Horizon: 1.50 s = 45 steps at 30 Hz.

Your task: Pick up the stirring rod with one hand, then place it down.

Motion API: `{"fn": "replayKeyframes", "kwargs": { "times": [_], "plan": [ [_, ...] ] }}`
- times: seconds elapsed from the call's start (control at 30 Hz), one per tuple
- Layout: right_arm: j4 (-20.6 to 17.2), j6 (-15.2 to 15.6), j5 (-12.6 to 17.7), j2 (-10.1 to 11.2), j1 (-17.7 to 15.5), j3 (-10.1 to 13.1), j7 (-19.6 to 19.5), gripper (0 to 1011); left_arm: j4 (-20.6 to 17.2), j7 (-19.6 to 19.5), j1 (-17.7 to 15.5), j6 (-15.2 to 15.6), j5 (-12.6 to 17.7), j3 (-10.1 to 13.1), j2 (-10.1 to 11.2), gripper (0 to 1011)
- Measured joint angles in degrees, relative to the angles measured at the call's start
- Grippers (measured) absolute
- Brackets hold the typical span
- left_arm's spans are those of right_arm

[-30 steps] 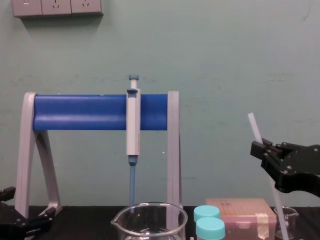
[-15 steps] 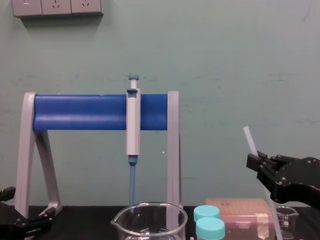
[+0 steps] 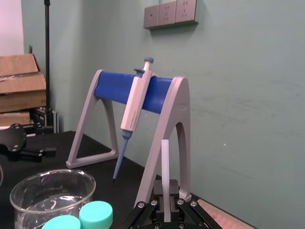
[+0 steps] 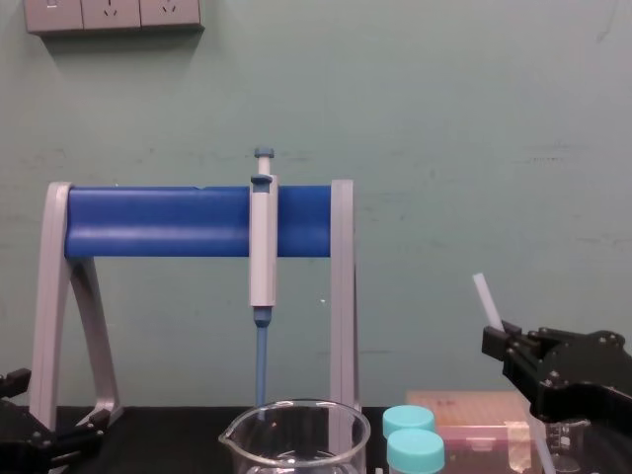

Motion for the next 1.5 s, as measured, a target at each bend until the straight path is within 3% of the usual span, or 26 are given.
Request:
{"fn": "replayKeyframes", "kwargs": {
  "times": [0.33, 1.5],
  "plan": [
    [0.3, 2.13, -0.61, 0.92, 0.48, -1.22, 0.31, 65, 0.0, 0.0, 0.0, 0.0, 0.0, 0.0, 0.0, 1000],
    [-0.58, 1.68, -0.65, 1.17, -0.12, -0.88, -0.71, 75, 0.0, 0.0, 0.0, 0.0, 0.0, 0.0, 0.0, 1000]
  ]
}}
